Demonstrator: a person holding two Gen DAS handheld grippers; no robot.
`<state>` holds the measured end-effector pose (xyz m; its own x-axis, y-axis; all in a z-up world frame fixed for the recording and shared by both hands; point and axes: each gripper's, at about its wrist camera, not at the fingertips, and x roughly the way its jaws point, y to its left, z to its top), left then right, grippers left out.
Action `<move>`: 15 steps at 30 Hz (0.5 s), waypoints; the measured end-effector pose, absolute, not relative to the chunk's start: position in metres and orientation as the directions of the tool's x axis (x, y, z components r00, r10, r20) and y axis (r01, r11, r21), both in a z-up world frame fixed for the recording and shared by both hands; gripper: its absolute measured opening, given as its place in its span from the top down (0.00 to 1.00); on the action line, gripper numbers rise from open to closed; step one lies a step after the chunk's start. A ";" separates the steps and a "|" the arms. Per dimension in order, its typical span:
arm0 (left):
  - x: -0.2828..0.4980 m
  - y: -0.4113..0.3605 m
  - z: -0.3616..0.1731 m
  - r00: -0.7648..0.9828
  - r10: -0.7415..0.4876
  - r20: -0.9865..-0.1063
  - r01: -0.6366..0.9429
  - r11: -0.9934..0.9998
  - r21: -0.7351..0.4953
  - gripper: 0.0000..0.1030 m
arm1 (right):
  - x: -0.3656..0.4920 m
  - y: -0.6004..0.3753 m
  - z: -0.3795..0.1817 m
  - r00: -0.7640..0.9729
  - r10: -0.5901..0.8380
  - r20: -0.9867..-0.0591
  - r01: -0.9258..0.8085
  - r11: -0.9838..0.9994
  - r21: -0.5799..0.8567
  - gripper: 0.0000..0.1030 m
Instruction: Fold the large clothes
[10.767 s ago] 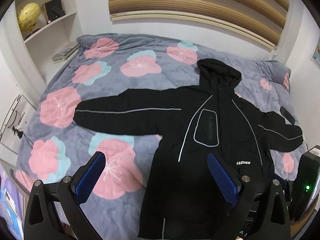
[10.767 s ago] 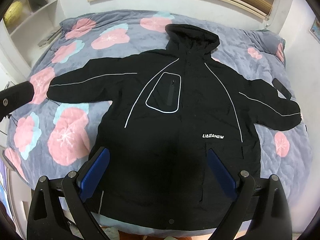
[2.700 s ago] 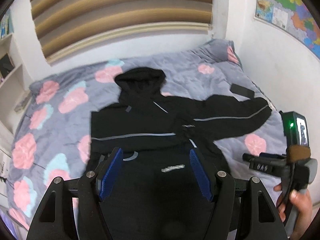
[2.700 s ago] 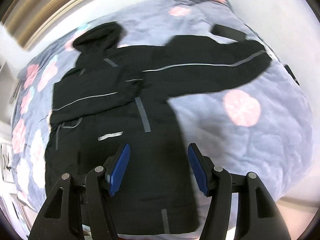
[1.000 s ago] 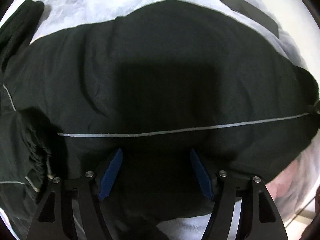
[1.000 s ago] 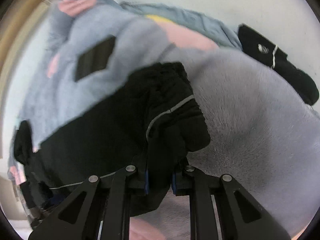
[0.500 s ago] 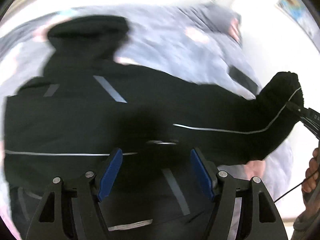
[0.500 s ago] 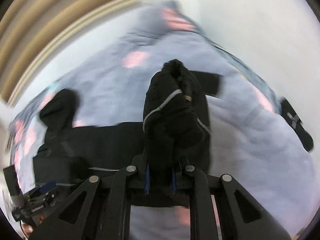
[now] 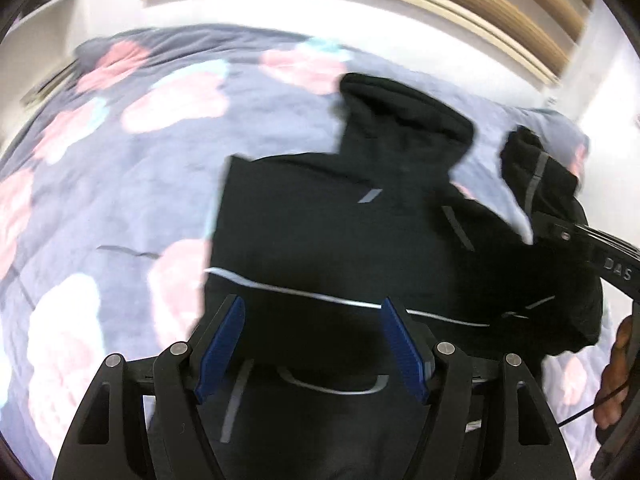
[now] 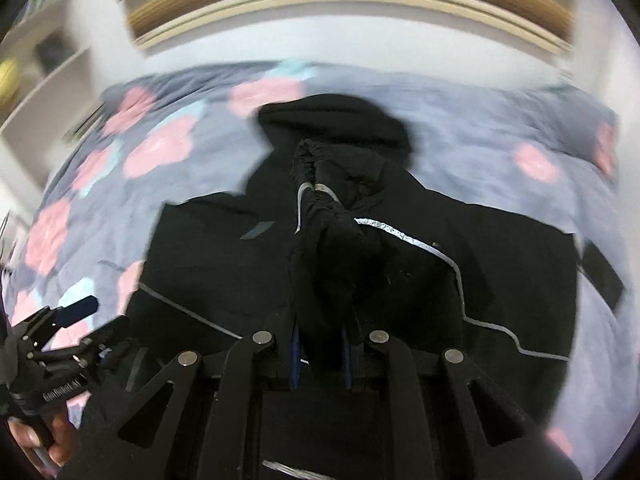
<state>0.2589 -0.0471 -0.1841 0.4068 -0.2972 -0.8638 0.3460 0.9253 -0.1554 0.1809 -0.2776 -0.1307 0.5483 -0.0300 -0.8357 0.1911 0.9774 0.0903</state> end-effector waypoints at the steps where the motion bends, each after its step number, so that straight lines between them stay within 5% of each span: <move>1: 0.263 -0.039 -0.191 0.407 -0.283 -0.869 0.327 0.933 -0.150 0.30 | 0.190 -0.261 -0.135 0.544 -0.015 -0.839 0.167 0.982 0.091 0.82; 11: 0.284 0.021 -0.242 0.358 -0.191 -0.914 0.184 0.974 -0.131 0.30 | 0.289 -0.135 -0.247 0.385 0.082 -0.919 -0.002 0.996 0.088 0.82; 15: 0.292 0.025 -0.255 0.347 -0.180 -0.921 0.156 0.979 -0.132 0.30 | 0.303 -0.113 -0.288 0.326 0.045 -0.944 -0.030 0.999 0.038 0.63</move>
<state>0.2925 0.0255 -0.2547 0.3468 -0.1799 -0.9205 0.1560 0.9788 -0.1325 0.3031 -0.1129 -0.2885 0.3260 0.0454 -0.9443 -0.0298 0.9988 0.0377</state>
